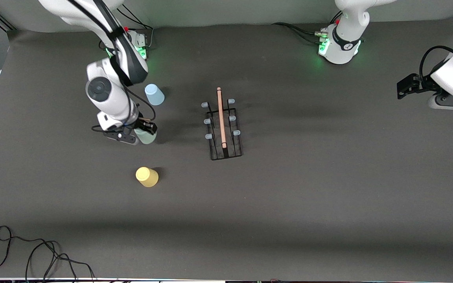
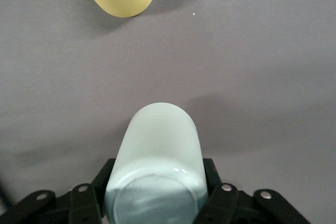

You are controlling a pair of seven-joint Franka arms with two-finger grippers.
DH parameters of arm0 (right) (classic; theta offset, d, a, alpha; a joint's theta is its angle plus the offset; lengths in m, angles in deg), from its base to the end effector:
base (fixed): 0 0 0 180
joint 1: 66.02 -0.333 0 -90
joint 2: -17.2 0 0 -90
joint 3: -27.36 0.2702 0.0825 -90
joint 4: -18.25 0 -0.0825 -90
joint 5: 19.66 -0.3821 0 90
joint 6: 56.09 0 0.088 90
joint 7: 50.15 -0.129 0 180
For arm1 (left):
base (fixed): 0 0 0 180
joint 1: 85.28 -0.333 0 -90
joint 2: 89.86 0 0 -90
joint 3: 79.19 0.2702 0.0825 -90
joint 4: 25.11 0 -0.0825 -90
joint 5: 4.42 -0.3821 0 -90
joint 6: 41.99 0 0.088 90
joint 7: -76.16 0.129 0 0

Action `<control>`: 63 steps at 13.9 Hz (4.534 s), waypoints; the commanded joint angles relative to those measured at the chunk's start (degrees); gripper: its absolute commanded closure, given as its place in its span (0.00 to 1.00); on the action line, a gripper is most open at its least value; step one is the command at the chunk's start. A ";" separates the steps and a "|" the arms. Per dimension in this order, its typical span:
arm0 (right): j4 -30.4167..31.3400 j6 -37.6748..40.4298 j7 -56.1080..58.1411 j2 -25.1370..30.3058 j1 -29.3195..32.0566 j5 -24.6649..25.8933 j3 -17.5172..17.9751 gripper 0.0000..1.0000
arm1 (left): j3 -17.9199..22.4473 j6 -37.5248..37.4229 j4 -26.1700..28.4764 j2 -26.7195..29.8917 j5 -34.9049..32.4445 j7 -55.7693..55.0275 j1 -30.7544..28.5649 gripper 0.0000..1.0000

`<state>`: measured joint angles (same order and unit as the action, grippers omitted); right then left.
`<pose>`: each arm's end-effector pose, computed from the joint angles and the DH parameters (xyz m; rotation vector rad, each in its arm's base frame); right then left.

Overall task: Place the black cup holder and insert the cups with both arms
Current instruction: 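Grasp the pale green cup with the right gripper while the left gripper withdraws, then carry the green cup with the right gripper onto a rack peg, then release the green cup and grasp the yellow cup with the right gripper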

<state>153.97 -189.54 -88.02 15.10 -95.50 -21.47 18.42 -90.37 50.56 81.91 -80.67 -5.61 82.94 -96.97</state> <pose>0.4568 0.1717 0.2371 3.0757 -0.5045 -0.1156 0.5043 0.0030 0.5045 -3.0880 0.1660 0.1522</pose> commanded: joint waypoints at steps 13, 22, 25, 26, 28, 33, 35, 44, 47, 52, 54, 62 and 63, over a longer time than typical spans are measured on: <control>-12.58 3.29 -38.68 -1.58 -26.24 -4.52 -0.21 1.00 | 15.20 -5.00 -11.30 -7.60 -3.01 1.92 14.75 0.00; -12.58 0.82 -39.30 -5.46 -27.39 -4.17 -0.29 0.00 | 16.98 -3.60 -10.87 -7.34 -0.32 1.05 14.60 0.00; -12.75 1.35 -37.03 -3.71 -26.60 -4.17 -1.52 0.00 | 16.89 -4.39 -10.86 -7.25 -0.40 0.95 14.77 0.00; -12.84 2.31 -33.01 -2.83 -26.59 -4.08 -3.96 0.01 | 16.89 -4.48 -10.95 -7.25 -0.40 0.95 14.77 0.00; -15.29 7.91 -23.62 -2.82 -26.59 -4.08 -8.62 0.01 | 16.89 -4.83 -10.86 -6.99 -1.01 0.95 14.60 0.00; -19.95 7.94 0.37 -9.21 -25.98 -5.39 -21.89 0.00 | 16.54 -4.83 -11.13 -6.55 -2.06 -0.54 15.04 0.00; -22.32 5.84 10.40 -13.96 -21.17 -12.82 -22.97 0.00 | 16.63 -4.83 -11.13 -5.94 -2.16 -0.46 14.95 0.00; -30.68 -1.45 25.12 -33.57 -13.06 -27.11 -22.62 0.00 | 16.54 1.94 -10.69 -6.37 -1.98 -0.89 15.04 0.00; -30.60 -3.31 25.12 -35.95 -13.06 -27.11 -22.36 0.00 | 16.54 0.71 -10.60 -6.37 -1.80 -0.81 15.12 0.00; -30.51 -2.61 25.21 -35.17 -12.97 -29.39 -21.56 1.00 | 16.54 -0.35 -10.34 -6.64 0.82 -1.60 15.04 0.00; -30.51 -1.21 24.42 -32.63 -13.58 -29.57 -21.91 1.00 | 16.54 -1.83 -10.34 -6.37 1.88 -1.77 15.12 0.00; -30.86 10.93 3.90 -19.35 -22.44 -27.47 -22.27 1.00 | 16.45 -2.19 -10.60 -6.46 1.10 -4.15 15.74 0.00; -31.38 10.93 -0.67 -19.26 -25.33 -26.24 -22.27 1.00 | 16.45 -2.10 -10.77 -6.46 1.10 -3.80 15.74 0.00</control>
<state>122.15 -178.55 -80.00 -5.52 -115.45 -49.60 -3.55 -74.14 48.94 71.31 -87.72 -4.37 79.89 -81.91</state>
